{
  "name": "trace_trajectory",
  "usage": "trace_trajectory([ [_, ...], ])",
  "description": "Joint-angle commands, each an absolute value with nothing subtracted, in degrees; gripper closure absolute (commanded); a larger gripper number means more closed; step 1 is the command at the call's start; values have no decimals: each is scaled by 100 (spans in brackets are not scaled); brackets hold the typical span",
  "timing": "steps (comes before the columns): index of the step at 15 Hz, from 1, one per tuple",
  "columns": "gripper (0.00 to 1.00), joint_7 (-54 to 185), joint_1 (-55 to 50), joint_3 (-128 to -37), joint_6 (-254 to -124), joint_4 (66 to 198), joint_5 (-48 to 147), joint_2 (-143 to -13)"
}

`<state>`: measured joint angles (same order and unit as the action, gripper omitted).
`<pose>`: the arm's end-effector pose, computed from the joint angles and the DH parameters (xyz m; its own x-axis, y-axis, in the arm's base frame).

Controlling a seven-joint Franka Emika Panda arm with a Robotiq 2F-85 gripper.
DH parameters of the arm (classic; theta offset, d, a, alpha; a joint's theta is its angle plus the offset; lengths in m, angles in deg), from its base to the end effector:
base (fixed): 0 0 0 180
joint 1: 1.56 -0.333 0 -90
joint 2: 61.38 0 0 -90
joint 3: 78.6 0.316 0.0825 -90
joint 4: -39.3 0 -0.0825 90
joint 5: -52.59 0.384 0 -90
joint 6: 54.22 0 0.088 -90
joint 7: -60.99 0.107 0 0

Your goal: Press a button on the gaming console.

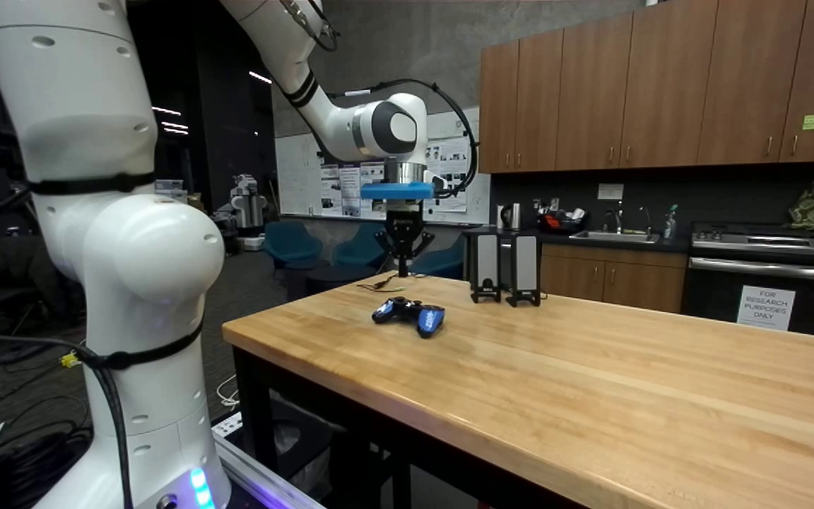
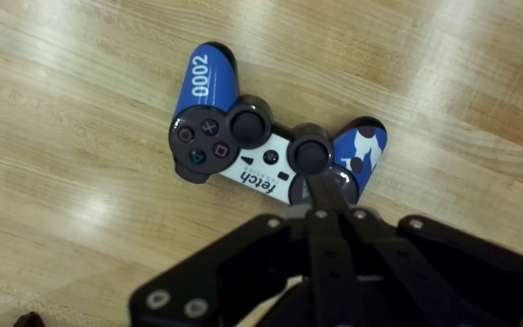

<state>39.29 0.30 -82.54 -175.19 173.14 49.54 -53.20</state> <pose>0.4731 -0.0507 0.3867 0.9492 0.3018 -0.0889 0.3031 -0.9530 0.0006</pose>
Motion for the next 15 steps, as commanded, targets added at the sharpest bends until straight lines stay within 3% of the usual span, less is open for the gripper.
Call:
trace_trajectory([
  [1, 100, 4047, 47, -8247, -17322, 17251, 4797, -5123],
  [14, 100, 4138, 45, -8262, -17183, 17099, 4633, -4896],
  [15, 74, 4141, 46, -8265, -17187, 17103, 4634, -4885],
])
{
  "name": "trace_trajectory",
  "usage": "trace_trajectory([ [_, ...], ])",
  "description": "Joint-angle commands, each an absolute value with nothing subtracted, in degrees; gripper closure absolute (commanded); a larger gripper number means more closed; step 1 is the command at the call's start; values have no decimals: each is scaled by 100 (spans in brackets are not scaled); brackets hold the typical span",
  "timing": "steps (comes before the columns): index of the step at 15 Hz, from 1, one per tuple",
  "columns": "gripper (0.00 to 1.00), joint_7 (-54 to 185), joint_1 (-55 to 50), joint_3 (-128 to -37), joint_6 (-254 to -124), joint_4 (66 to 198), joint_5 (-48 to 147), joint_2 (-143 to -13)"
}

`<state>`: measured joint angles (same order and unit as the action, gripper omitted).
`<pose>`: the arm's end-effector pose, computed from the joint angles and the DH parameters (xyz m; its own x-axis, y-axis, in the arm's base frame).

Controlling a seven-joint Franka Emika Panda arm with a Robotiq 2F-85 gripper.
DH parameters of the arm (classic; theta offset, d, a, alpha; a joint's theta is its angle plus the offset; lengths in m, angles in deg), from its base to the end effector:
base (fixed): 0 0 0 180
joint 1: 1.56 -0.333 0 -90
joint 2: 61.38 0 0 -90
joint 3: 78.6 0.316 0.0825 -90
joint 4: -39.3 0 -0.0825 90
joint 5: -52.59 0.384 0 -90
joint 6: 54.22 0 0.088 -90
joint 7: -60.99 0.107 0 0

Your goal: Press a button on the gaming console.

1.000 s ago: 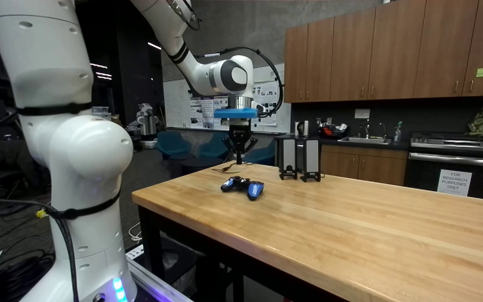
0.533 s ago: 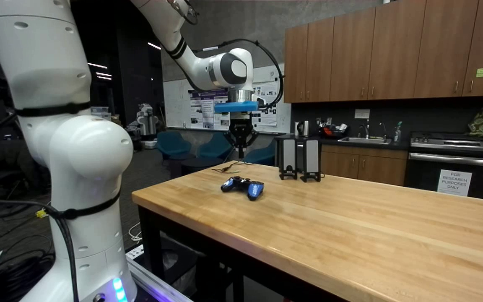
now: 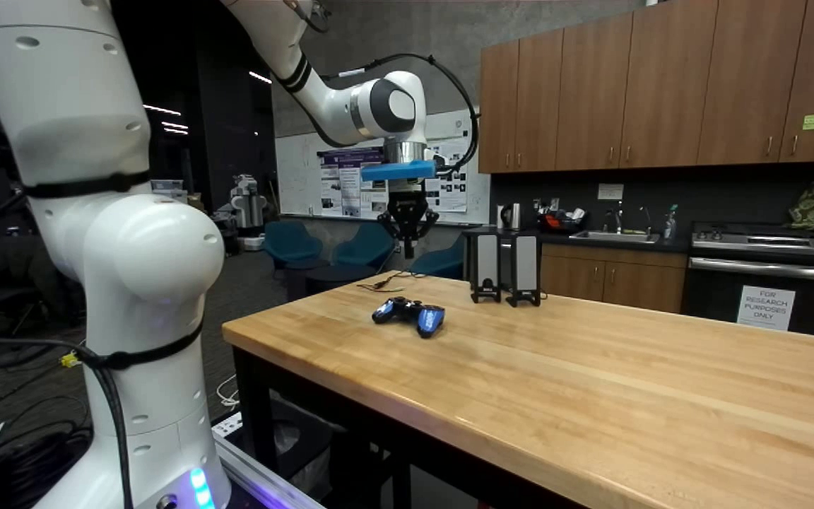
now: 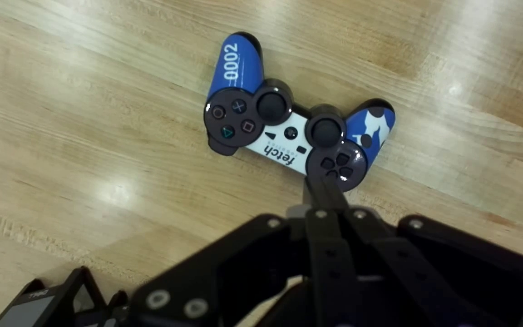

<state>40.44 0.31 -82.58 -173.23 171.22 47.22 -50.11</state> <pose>0.4736 -0.0539 0.4247 0.9530 0.2984 -0.0519 0.3009 -0.9522 0.0521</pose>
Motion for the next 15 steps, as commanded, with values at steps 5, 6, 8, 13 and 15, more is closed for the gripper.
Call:
trace_trajectory([
  [5, 50, 4142, 42, -8275, -17186, 17101, 4663, -4862],
  [6, 42, 4137, 41, -8278, -17189, 17103, 4671, -4863],
  [8, 31, 4113, 38, -8286, -17188, 17103, 4694, -4868],
  [13, 0, 4083, 44, -8306, -17195, 17109, 4703, -4855],
  [15, 0, 4176, 62, -8307, -17171, 17094, 4669, -4868],
])
